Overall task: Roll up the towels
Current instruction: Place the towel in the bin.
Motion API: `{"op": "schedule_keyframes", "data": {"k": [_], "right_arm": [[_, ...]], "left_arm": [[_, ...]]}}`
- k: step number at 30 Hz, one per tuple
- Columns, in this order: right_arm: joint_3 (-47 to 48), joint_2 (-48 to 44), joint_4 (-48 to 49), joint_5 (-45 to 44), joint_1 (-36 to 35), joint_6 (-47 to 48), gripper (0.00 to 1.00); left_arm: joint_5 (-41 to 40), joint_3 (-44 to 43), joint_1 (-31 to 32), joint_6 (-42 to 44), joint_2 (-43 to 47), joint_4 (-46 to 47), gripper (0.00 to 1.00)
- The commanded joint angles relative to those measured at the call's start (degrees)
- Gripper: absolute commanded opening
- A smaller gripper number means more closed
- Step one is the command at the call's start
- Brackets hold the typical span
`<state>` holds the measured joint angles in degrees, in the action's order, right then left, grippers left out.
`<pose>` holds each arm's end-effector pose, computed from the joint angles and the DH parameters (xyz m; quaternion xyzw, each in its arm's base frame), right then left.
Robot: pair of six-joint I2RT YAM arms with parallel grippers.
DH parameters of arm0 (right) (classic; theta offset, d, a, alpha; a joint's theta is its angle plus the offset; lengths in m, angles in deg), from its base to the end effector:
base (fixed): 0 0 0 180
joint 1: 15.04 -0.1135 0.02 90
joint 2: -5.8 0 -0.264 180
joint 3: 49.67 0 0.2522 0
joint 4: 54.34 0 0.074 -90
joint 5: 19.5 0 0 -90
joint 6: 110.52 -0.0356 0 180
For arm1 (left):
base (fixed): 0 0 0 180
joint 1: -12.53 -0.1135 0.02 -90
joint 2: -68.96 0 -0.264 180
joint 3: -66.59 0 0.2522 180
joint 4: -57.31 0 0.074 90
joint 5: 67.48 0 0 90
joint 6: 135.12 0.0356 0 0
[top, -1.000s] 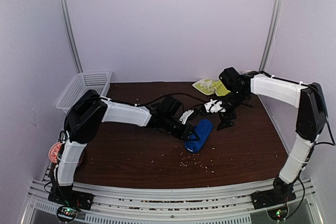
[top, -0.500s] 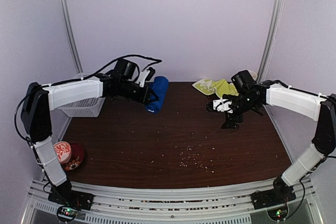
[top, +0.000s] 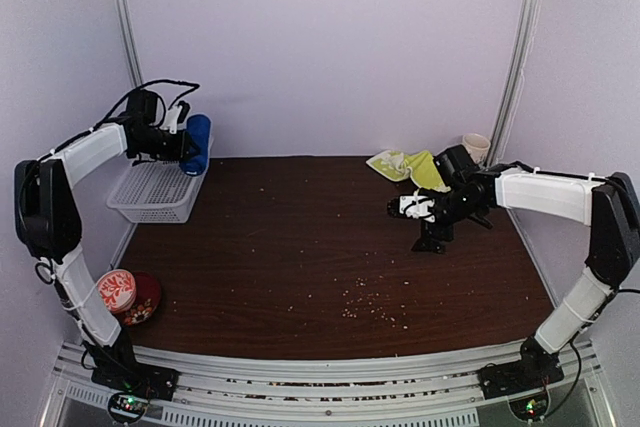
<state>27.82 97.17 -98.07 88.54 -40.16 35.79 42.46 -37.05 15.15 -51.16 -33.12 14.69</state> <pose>0.2931 0.1496 0.2259 -0.6518 0.6904 0.0710 0.3058 0.4074 -0.0308 0.3079 0.0449 0.8982 -0.1879 0.3949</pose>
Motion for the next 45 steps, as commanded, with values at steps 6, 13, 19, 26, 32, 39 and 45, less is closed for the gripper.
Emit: {"op": "schedule_keyframes", "data": {"k": [6, 13, 19, 26, 32, 39, 45], "right_arm": [[0.2, 4.1, -0.4, 1.0, -1.0, -0.7, 1.00], [0.3, 5.5, -1.3, 0.5, -2.1, 0.2, 1.00], [0.7, 6.3, -2.3, 0.4, -3.2, 0.9, 1.00], [1.1, 6.5, -3.2, -0.7, -5.9, 1.5, 1.00], [1.1, 5.8, -3.5, -0.6, -7.1, 1.8, 1.00], [0.9, 4.8, -3.3, -0.8, -7.1, 1.9, 1.00], [1.0, 5.0, -3.4, -1.0, -7.1, 1.9, 1.00]], "left_arm": [[-5.9, -10.1, -7.1, 6.7, -12.4, -5.7, 0.00], [-3.2, -14.1, -8.6, 8.7, -19.6, -12.8, 0.00], [0.0, -10.8, -10.4, 8.1, -19.2, -16.8, 0.00], [8.2, -2.5, -10.9, 7.7, -13.5, -16.8, 0.00], [12.6, -0.2, -11.0, 9.7, -13.4, -16.1, 0.00], [13.7, 3.2, -11.1, 10.9, -16.6, -14.2, 0.00], [14.1, 3.1, -11.0, 11.1, -18.6, -12.6, 0.00]]}}
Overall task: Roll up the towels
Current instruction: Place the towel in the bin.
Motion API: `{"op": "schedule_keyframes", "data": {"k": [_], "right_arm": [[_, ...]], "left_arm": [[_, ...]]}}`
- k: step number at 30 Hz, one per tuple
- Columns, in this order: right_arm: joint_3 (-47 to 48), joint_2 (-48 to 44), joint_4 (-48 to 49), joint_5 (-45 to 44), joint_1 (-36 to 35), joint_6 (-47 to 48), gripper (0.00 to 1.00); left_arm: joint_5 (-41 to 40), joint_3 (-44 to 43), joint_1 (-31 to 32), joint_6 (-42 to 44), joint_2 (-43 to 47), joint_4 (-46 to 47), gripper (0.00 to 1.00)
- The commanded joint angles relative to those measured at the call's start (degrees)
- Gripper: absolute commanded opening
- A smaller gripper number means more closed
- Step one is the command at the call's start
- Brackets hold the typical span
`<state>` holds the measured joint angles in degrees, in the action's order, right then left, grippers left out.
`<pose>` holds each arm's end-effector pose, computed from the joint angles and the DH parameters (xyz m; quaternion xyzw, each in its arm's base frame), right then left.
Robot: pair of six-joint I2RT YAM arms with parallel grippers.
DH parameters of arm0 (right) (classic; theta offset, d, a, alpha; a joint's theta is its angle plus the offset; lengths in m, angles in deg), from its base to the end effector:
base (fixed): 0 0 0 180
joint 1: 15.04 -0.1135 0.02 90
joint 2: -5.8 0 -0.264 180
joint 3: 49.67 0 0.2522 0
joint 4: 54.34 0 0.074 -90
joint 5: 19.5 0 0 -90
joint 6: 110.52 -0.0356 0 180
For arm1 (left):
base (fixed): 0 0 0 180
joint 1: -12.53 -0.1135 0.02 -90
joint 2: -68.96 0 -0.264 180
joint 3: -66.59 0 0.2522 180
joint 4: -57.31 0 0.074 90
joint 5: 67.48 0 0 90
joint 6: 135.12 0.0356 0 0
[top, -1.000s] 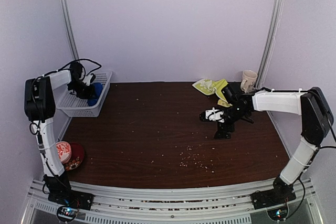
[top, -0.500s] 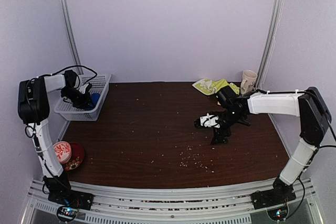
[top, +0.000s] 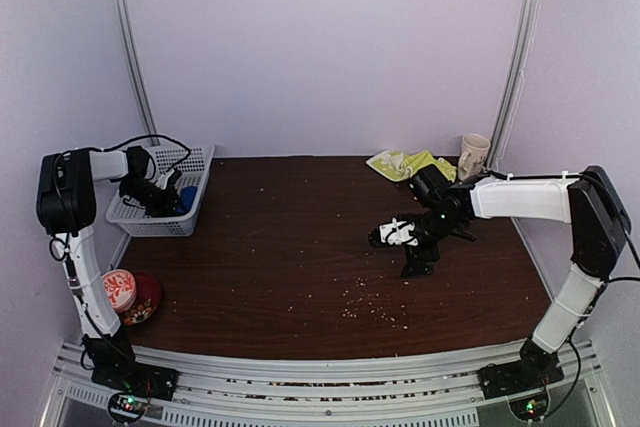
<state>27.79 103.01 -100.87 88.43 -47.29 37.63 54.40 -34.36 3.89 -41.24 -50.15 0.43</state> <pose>0.2765 0.1874 0.1914 -0.7085 0.6584 0.1031 0.2320 0.4131 0.0438 0.1649 -0.0039 0.9540 -0.2570 0.1541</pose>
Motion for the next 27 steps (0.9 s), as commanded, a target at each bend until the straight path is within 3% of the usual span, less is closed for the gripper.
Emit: {"op": "schedule_keyframes", "data": {"k": [1, 6, 9, 13, 19, 27], "right_arm": [[1.0, -0.9, -0.6, -0.9, 0.0, 0.0, 1.00], [0.9, -0.7, -0.6, -1.2, 0.0, 0.2, 1.00], [1.1, -0.5, -0.7, -1.2, 0.0, 0.2, 1.00], [1.0, -0.4, -0.8, -1.4, 0.0, 0.2, 1.00], [1.1, -0.3, -0.7, -1.6, 0.0, 0.1, 1.00], [1.1, -0.5, -0.7, -1.7, -0.1, 0.0, 1.00]], "left_arm": [[2.1, 0.6, 0.2, 1.1, -1.8, 1.7, 0.00], [0.1, 3.8, 0.2, 0.0, -0.9, 4.4, 0.01], [-0.2, 5.4, 0.2, 0.0, -0.6, 5.1, 0.16], [-0.4, 5.9, 0.2, -0.7, -0.3, 5.3, 0.24], [-1.3, 6.7, 0.3, -1.6, 2.3, 5.3, 0.45], [-3.0, 6.1, 0.2, -3.0, 4.8, 5.2, 0.56]]}}
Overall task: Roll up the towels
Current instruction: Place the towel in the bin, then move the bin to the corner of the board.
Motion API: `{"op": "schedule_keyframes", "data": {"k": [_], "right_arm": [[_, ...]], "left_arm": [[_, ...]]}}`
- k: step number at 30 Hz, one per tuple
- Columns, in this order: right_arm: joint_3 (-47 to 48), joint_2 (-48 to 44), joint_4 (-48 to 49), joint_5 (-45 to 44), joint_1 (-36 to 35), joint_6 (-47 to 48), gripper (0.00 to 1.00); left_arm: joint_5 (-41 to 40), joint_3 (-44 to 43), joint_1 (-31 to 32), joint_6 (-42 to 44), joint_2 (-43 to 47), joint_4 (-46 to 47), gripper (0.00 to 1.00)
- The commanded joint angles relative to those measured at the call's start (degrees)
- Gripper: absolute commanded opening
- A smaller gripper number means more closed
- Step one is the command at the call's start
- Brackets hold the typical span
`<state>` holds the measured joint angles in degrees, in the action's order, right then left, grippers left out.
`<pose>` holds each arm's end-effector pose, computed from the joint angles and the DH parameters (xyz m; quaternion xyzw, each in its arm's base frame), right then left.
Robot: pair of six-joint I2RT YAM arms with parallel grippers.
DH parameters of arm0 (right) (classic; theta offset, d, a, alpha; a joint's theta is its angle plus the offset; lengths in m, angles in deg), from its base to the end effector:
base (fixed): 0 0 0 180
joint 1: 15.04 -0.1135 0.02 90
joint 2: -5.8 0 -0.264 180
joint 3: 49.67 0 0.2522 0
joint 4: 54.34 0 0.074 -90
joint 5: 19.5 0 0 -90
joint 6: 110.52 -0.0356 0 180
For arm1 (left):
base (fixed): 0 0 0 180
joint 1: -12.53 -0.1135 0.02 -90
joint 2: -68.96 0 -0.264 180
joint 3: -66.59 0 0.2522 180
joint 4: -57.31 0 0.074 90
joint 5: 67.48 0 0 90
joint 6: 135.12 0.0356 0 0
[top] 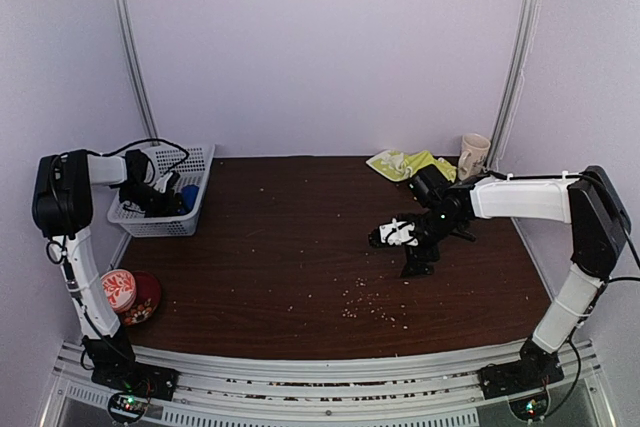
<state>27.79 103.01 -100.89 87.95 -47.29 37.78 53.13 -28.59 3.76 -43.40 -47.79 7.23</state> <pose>0.2767 0.1872 0.1913 -0.7092 0.6586 0.0989 0.2312 0.4043 0.0440 0.1572 -0.0165 0.9530 -0.2454 0.1770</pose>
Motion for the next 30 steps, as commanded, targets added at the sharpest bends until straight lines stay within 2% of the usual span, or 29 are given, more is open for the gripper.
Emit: {"op": "schedule_keyframes", "data": {"k": [1, 7, 12, 15, 20, 23, 30], "right_arm": [[1.2, -0.6, -0.5, -1.3, -0.1, -0.2, 1.00], [1.1, -0.5, -0.3, -1.7, 0.0, -0.5, 1.00], [1.0, -0.5, -0.2, -1.9, 0.0, -0.5, 1.00], [1.0, -0.6, -0.1, -2.1, -0.1, -0.5, 1.00], [0.6, -0.7, 0.4, -2.7, 0.0, -0.5, 1.00], [0.5, -0.6, 0.6, -2.9, 0.0, -0.5, 1.00], [0.5, -0.1, 0.7, -3.3, 0.0, -0.5, 1.00]], "left_arm": [[-2.0, 0.0, 0.3, -1.1, 2.7, -1.6, 0.59], [-4.2, -1.6, 0.4, -2.5, 5.1, -1.6, 0.75], [-5.1, -3.1, 0.4, -3.7, 6.9, -1.5, 0.85], [-4.5, -4.0, 0.4, -4.4, 8.0, -1.6, 0.96], [-4.7, -4.7, 0.4, -5.5, 10.0, 0.6, 0.98], [-4.4, -5.9, 0.4, -5.8, 9.1, 1.2, 0.89], [0.1, -8.1, 0.7, -5.4, 5.0, 3.2, 0.49]]}}
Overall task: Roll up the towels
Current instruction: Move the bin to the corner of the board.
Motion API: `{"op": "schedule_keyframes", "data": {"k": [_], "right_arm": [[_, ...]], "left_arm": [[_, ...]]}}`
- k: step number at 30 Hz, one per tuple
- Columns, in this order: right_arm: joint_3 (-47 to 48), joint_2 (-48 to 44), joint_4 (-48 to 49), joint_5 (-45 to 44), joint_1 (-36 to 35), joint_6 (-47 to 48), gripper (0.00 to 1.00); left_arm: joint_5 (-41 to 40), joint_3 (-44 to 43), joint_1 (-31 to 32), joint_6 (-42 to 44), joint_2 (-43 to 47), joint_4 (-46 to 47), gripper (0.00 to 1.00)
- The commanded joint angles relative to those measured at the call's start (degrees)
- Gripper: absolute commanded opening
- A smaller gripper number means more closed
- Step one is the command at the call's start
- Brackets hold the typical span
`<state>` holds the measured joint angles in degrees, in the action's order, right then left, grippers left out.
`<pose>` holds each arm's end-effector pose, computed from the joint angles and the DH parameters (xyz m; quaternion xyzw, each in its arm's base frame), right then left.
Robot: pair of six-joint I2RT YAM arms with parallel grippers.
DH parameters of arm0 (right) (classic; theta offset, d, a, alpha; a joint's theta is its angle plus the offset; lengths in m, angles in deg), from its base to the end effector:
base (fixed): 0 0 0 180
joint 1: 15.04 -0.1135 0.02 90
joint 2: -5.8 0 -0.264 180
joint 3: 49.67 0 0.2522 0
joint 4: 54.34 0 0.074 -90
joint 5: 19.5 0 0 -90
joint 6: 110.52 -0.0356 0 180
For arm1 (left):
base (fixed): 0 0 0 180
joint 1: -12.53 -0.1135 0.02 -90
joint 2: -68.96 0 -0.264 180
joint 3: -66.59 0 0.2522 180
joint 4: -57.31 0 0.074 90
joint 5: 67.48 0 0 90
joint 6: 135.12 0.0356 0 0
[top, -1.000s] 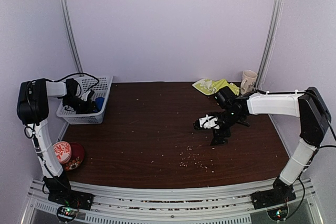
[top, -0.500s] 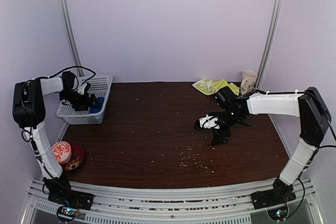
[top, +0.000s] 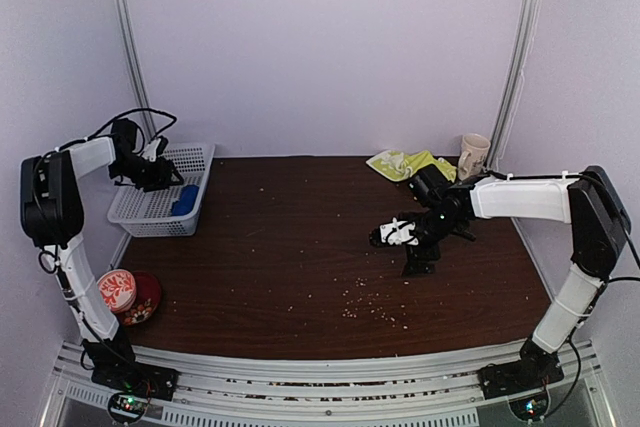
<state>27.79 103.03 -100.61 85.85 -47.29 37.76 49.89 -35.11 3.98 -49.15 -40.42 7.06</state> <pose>0.2779 0.1865 0.1911 -0.7082 0.6626 0.0810 0.2298 0.4115 0.0453 0.2393 -0.0374 0.9353 -0.2166 0.2771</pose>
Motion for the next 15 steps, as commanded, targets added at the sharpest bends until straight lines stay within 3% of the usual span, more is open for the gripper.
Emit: {"op": "schedule_keyframes", "data": {"k": [1, 9, 15], "right_arm": [[0.4, 0.0, 0.5, -1.3, 0.0, -0.5, 1.00], [0.5, 1.3, 0.3, -1.8, 0.0, -0.5, 1.00], [0.6, 1.7, 0.2, -1.9, 0.0, -0.5, 1.00]], "left_arm": [[4.6, -1.4, 0.7, 0.5, -2.5, 4.2, 0.46], [12.0, -3.0, 1.7, -0.1, -5.7, 8.9, 0.36], [13.1, -4.4, 1.7, -1.7, -8.9, 10.7, 0.16]]}}
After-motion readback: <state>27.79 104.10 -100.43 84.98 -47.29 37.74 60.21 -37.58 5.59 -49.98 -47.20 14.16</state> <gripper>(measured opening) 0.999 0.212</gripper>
